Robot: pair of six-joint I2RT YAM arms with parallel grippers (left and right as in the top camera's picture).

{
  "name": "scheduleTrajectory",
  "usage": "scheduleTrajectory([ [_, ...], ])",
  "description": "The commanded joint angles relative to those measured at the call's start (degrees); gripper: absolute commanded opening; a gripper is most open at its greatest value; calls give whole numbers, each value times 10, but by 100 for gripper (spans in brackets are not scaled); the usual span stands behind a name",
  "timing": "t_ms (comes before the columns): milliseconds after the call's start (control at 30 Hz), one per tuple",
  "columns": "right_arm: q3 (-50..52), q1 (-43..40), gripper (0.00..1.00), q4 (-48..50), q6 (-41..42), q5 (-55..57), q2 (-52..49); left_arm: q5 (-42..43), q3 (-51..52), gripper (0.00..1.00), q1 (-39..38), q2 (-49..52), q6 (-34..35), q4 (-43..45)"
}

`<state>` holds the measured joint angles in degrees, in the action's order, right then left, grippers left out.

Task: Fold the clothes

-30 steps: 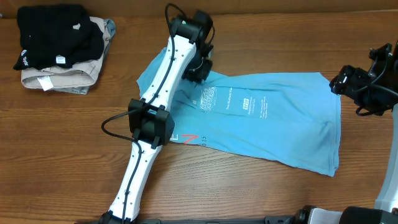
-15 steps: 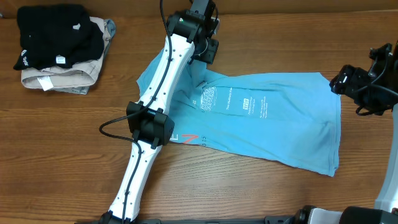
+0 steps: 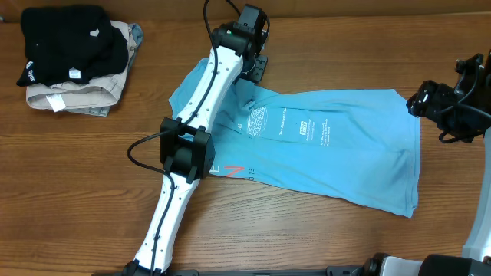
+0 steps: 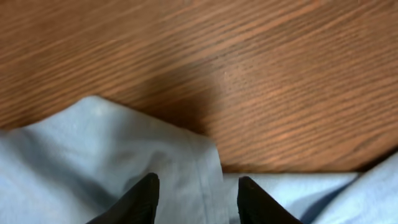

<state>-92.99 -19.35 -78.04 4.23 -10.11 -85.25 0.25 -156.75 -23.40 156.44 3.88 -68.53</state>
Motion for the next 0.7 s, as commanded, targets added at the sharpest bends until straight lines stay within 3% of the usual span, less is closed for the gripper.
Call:
scheduleTrajectory([
  [0, 4, 4, 86, 0, -2, 0, 2, -9, 18, 42, -2, -11, -13, 16],
  [667, 4, 4, 86, -3, -2, 0, 2, -39, 63, 40, -3, -11, -26, 87],
])
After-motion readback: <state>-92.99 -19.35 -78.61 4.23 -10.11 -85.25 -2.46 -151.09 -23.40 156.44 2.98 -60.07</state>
